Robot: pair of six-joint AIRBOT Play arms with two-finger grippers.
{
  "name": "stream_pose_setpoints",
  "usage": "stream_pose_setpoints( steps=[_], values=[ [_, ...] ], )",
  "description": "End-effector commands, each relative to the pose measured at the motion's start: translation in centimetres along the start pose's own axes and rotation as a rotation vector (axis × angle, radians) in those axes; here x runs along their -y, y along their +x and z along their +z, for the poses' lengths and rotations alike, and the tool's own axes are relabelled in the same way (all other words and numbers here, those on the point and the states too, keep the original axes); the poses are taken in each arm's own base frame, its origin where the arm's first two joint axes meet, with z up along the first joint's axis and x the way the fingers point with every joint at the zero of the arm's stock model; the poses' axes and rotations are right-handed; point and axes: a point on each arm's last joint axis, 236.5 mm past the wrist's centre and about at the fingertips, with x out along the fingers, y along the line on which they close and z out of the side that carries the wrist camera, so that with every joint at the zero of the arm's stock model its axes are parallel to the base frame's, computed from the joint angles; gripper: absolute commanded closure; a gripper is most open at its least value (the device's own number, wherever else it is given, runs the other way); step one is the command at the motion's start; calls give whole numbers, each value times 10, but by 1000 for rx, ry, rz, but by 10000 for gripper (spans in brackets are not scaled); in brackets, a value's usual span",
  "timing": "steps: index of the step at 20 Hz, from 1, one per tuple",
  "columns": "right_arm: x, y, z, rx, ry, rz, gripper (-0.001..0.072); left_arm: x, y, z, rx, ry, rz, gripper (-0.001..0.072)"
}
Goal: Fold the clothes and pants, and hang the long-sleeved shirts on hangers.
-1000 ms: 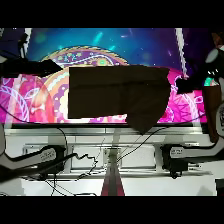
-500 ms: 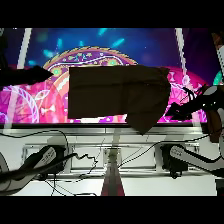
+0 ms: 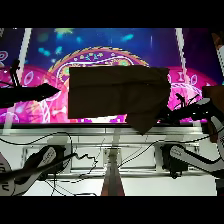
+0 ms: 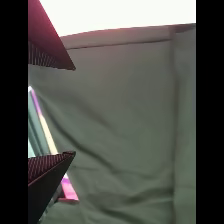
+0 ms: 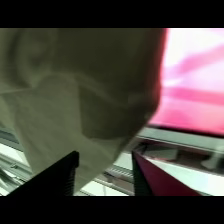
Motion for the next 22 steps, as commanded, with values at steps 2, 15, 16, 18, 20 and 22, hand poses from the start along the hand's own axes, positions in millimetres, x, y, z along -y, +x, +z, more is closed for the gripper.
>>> stream_pose_setpoints(
  steps=[2, 15, 16, 18, 20, 22],
  values=[
    [-10, 18, -1, 7, -84, -3, 370, -31, 10, -47, -120, -58, 57, 167],
    [-29, 20, 16, 77, -207, -54, 701, -67, 65, -129, -206, -136, 140, 516],
    [-30, 19, 16, 80, -205, -49, 702, -70, 71, -130, -195, -124, 158, 527],
    [-34, 19, 17, 87, -198, -33, 702, -77, 76, -122, -152, -91, 197, 477],
    [-37, 19, 19, 93, -191, -18, 702, -81, 78, -114, -122, -74, 220, 254],
    [-38, 19, 19, 94, -190, -15, 701, -82, 78, -113, -119, -70, 224, 237]
  ],
)
